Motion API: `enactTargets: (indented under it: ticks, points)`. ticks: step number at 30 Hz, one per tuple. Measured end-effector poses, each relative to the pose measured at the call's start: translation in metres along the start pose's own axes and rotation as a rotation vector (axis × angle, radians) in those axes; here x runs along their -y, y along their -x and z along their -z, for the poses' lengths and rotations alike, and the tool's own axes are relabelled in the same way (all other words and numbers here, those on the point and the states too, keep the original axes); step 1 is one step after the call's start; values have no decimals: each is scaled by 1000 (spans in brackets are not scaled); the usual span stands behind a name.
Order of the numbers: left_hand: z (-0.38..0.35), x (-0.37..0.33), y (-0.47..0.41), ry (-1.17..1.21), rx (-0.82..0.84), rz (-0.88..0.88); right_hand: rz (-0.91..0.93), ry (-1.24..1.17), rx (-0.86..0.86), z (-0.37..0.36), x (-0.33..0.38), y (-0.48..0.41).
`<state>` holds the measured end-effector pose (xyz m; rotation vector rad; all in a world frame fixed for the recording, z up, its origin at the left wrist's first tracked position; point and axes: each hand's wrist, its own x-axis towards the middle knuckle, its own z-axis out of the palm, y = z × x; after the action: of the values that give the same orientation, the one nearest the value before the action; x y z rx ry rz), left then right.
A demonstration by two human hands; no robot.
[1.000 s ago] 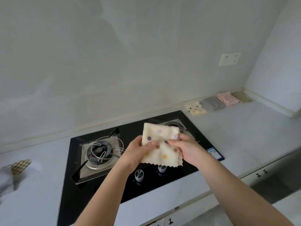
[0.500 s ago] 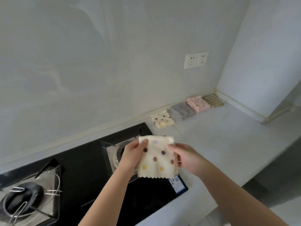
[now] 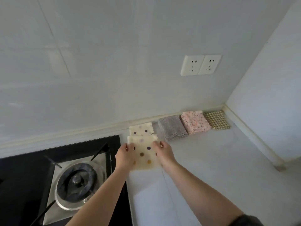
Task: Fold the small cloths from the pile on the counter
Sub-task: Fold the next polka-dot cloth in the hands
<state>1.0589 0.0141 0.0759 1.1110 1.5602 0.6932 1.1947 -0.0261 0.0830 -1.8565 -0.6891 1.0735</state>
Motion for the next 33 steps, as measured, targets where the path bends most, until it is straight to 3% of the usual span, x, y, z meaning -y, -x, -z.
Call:
enactTargets:
  ticks: [6, 18, 20, 22, 25, 28, 33]
  points:
    - [-49, -16, -64, -104, -236, -64, 208, 259, -103, -17, 8, -91]
    - [-73, 1, -134, -334, -352, -2, 286, 481, -148, -48, -12, -171]
    - [-70, 0, -129, -415, -395, -81, 373, 543, -144, -44, -10, -165]
    - [-64, 7, -123, -591, -435, -319, 526, 717, -128, -37, -11, -157]
    - [-58, 21, -117, -838, -341, -586, 755, 938, -66, -33, -19, -150]
    - [-58, 32, -121, -1046, -123, -567, 794, 1107, 68, -36, -27, -155]
    - [-57, 40, -133, -1202, 28, -486, 713, 1230, 186, -38, -40, -162]
